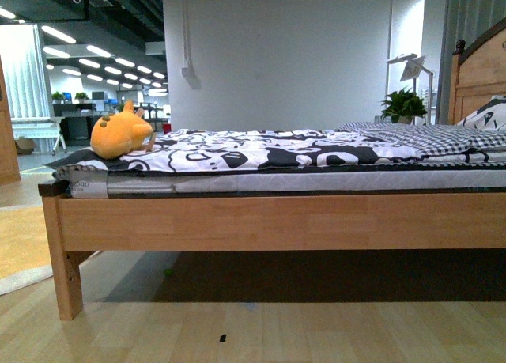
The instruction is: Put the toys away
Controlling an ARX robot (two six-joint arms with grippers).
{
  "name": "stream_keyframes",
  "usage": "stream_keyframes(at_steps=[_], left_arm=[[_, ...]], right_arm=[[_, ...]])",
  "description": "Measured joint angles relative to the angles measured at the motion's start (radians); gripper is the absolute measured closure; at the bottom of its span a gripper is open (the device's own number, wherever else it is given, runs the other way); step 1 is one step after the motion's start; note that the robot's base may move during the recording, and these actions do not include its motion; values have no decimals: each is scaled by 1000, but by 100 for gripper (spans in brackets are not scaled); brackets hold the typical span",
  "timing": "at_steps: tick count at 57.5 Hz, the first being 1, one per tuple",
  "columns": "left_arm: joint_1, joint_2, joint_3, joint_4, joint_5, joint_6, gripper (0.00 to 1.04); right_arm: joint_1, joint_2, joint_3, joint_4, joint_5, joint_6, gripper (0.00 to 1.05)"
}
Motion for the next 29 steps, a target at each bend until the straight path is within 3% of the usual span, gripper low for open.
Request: stream_keyframes(at_steps=[29], left_arm=[[0,0,0,0,0,0,6]], right_arm=[[0,0,0,0,0,0,0]])
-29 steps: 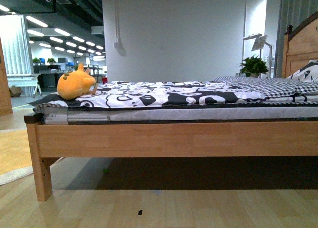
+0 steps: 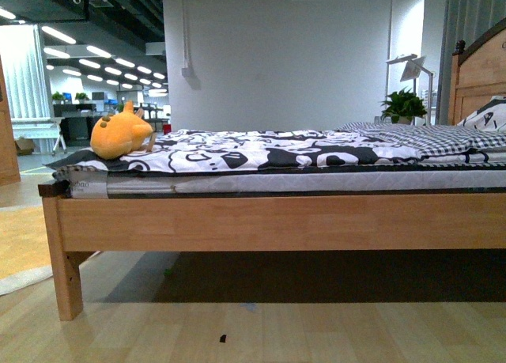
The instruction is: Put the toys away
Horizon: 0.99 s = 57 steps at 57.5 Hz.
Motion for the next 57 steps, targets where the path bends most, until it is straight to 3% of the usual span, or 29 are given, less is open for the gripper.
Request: stream_keyframes(at_steps=[57], left_arm=[[0,0,0,0,0,0,6]], right_arm=[[0,0,0,0,0,0,0]])
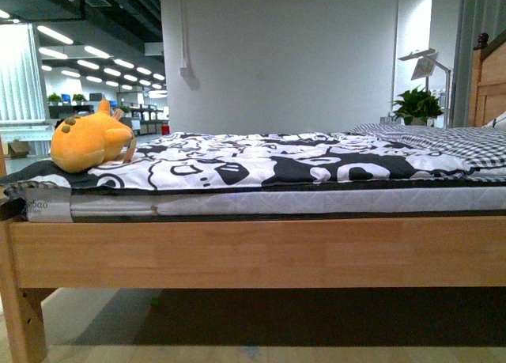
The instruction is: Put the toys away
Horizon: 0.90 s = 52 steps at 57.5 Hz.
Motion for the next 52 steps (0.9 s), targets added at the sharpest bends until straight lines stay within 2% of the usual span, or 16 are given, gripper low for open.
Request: stream_keyframes(at_steps=[52], left_arm=[[0,0,0,0,2,0,6]], right_arm=[[0,0,0,0,2,0,0]])
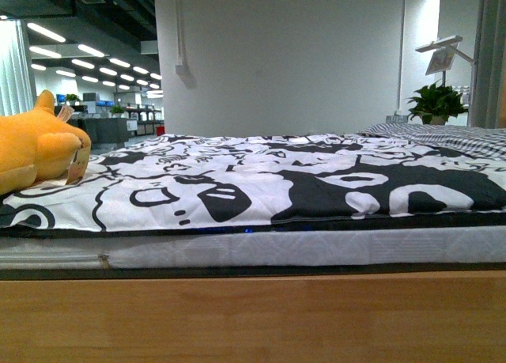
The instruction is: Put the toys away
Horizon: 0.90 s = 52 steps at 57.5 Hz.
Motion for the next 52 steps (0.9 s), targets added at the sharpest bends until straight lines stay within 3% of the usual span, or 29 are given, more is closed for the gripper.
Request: stream_keyframes(at_steps=[52], left_arm=[[-1,-2,0,1,-4,0,6]], right_arm=[[0,0,0,2,-5,0,0]])
